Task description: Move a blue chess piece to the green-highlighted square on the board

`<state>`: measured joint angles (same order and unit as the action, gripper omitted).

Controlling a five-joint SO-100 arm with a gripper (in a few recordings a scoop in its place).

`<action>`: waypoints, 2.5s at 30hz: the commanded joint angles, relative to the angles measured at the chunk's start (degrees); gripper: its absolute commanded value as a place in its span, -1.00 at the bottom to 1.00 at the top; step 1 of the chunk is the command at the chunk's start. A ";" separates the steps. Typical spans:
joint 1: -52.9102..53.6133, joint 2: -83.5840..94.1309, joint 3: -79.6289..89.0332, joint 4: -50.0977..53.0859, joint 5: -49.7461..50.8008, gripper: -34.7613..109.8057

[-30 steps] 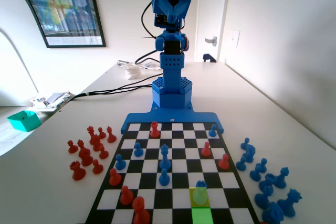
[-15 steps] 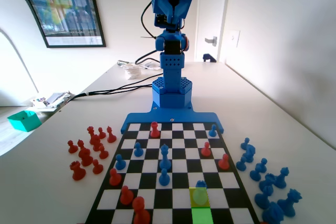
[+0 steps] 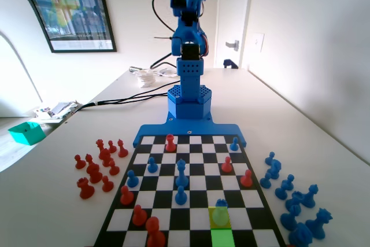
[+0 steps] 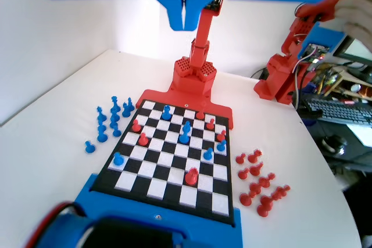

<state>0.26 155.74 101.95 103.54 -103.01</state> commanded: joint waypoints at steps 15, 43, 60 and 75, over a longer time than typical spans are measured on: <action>-1.76 -34.28 -8.35 -15.21 11.78 -0.48; -1.49 -75.59 -21.45 -27.07 18.81 -0.43; -4.39 -85.52 -27.51 -30.59 18.46 -0.34; -5.36 -95.62 -31.73 -34.63 14.68 -0.31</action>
<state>-4.83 59.24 73.74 68.47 -86.84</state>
